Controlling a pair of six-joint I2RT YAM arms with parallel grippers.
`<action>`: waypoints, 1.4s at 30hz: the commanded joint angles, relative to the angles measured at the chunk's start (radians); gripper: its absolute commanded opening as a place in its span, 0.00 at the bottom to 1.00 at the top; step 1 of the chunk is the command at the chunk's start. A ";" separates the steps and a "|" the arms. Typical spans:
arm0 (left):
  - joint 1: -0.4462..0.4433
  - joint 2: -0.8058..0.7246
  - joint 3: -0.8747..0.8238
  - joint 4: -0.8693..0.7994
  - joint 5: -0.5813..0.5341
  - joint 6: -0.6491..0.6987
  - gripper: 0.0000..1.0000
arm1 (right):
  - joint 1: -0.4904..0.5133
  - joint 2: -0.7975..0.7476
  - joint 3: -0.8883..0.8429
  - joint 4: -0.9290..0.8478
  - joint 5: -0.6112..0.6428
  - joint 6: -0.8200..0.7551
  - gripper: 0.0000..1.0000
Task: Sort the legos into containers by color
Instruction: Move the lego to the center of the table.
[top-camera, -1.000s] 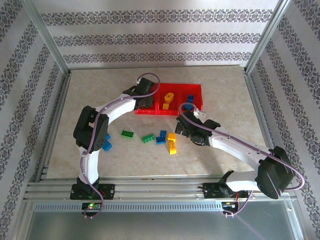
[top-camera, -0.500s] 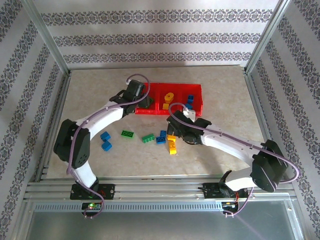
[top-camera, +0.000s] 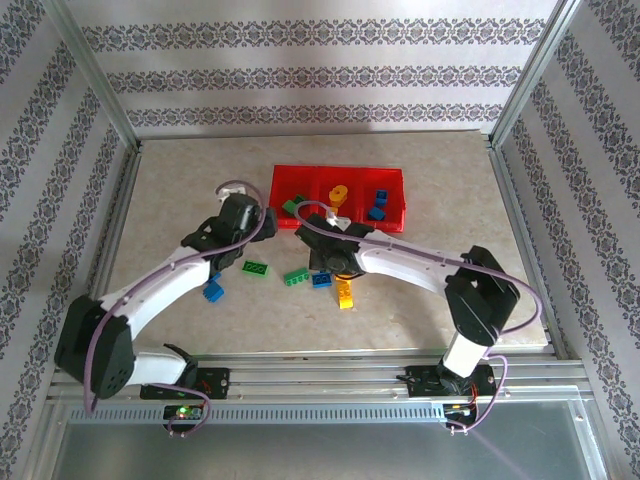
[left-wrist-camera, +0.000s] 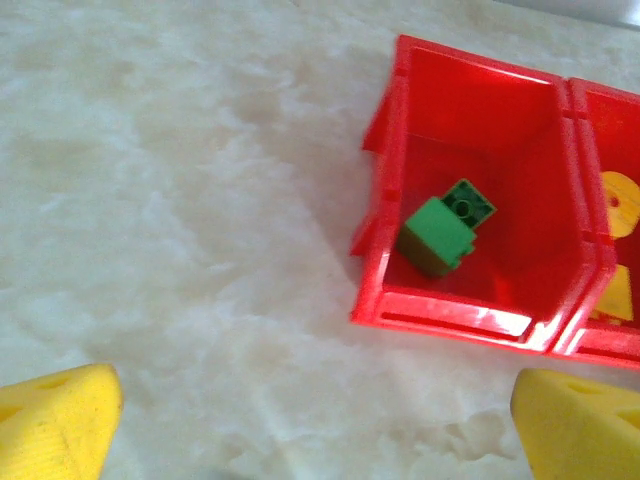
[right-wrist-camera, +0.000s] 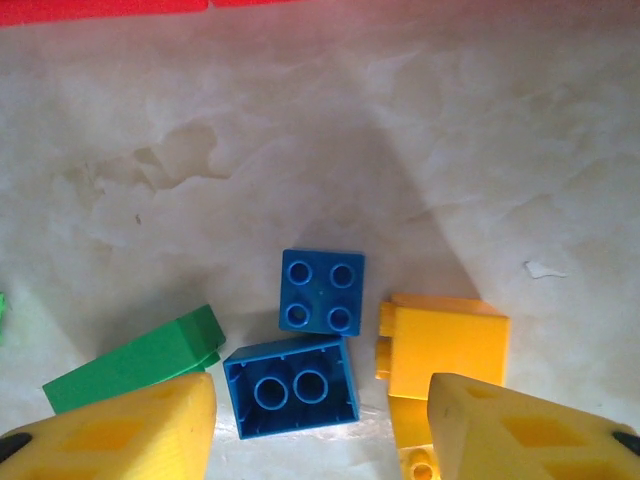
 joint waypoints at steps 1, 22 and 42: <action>0.017 -0.107 -0.074 0.006 -0.102 -0.029 1.00 | 0.010 0.040 0.053 -0.046 -0.032 -0.002 0.56; 0.046 -0.427 -0.307 -0.056 -0.134 -0.040 1.00 | -0.053 0.222 0.168 -0.108 -0.096 -0.039 0.48; 0.045 -0.415 -0.346 -0.064 -0.093 -0.068 1.00 | -0.064 0.264 0.194 -0.149 -0.083 -0.040 0.48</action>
